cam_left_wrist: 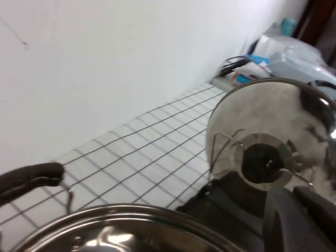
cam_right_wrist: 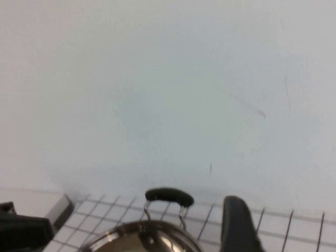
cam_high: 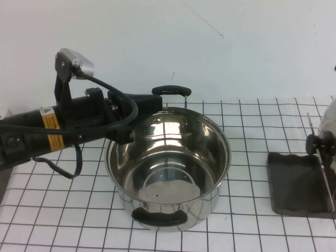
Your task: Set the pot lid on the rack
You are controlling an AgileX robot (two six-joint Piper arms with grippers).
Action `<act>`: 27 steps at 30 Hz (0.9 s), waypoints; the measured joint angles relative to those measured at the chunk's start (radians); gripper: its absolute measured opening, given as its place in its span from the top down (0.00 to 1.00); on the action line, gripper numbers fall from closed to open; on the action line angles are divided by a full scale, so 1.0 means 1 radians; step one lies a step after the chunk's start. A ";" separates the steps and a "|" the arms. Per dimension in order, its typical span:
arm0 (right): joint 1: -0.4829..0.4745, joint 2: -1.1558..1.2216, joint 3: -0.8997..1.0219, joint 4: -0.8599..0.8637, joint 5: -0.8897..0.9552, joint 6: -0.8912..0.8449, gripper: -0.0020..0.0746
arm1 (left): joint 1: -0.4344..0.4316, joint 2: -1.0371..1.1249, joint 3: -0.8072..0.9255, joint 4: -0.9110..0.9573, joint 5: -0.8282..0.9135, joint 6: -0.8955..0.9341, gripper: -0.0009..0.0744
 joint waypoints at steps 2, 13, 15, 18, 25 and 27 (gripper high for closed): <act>0.000 -0.048 0.000 -0.008 -0.012 0.000 0.48 | 0.000 -0.025 0.000 0.018 0.042 0.002 0.99; 0.000 -0.286 0.000 -0.314 -0.011 0.000 0.63 | 0.000 -0.400 0.068 0.390 0.396 -0.209 0.99; 0.000 -0.326 0.000 -0.373 0.038 0.005 0.77 | 0.000 -0.502 0.125 0.420 0.473 -0.248 0.99; 0.000 -0.383 0.011 -0.419 0.090 0.037 0.91 | 0.000 -0.668 0.225 0.430 0.578 -0.281 0.99; 0.000 -0.521 0.160 -0.441 0.102 0.059 0.97 | 0.000 -1.045 0.504 0.435 0.791 -0.374 0.99; 0.000 -0.570 0.213 -0.437 0.114 0.062 0.97 | 0.000 -1.127 0.573 0.435 0.839 -0.401 0.99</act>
